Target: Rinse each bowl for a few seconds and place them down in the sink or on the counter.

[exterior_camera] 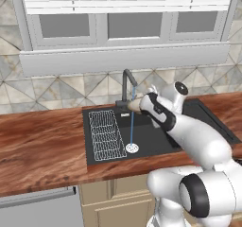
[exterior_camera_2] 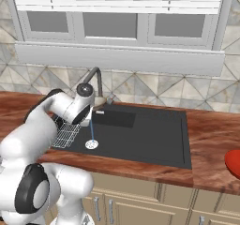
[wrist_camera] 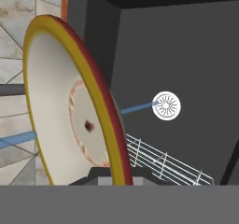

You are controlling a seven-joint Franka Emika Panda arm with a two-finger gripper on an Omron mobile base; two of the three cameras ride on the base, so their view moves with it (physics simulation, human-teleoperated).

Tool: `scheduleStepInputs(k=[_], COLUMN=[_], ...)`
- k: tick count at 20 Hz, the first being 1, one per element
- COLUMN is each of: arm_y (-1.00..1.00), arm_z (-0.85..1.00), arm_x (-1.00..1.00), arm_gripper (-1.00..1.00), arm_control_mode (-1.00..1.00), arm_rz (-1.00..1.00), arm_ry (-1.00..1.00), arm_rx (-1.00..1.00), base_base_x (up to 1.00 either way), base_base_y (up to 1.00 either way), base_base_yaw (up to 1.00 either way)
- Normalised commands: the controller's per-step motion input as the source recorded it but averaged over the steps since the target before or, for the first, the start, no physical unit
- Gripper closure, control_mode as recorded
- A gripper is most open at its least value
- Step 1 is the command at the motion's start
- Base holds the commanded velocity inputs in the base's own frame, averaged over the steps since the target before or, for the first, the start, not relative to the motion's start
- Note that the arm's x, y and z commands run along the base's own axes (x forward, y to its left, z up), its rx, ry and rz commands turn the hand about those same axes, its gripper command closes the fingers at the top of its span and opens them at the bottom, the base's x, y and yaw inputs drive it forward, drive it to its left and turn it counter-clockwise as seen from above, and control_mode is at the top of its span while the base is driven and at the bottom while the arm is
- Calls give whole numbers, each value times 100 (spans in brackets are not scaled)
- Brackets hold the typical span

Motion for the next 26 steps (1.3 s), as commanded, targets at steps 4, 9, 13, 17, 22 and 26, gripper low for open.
scheduleStepInputs(k=[4, 9, 13, 17, 22, 26], arm_y=[3, 4, -12, -47, -25, -28], arm_z=[-13, -9, -3, 2, 14, 16], arm_x=[46, 47, 9, -8, -3, 6], arm_gripper=[100, 100, 100, 100, 100, 100], arm_control_mode=[-100, -100, -100, -100, -100, -100], arm_rz=[0, 0, 0, -1, -6, -14], arm_ry=[0, 0, -1, -6, -3, 0], arm_rx=[4, 2, 1, 0, -7, -8], base_base_x=[0, 0, 0, 0, 0, 0], base_base_y=[0, 0, 0, 0, 0, 0], base_base_yaw=[0, 0, 0, 0, 0, 0])
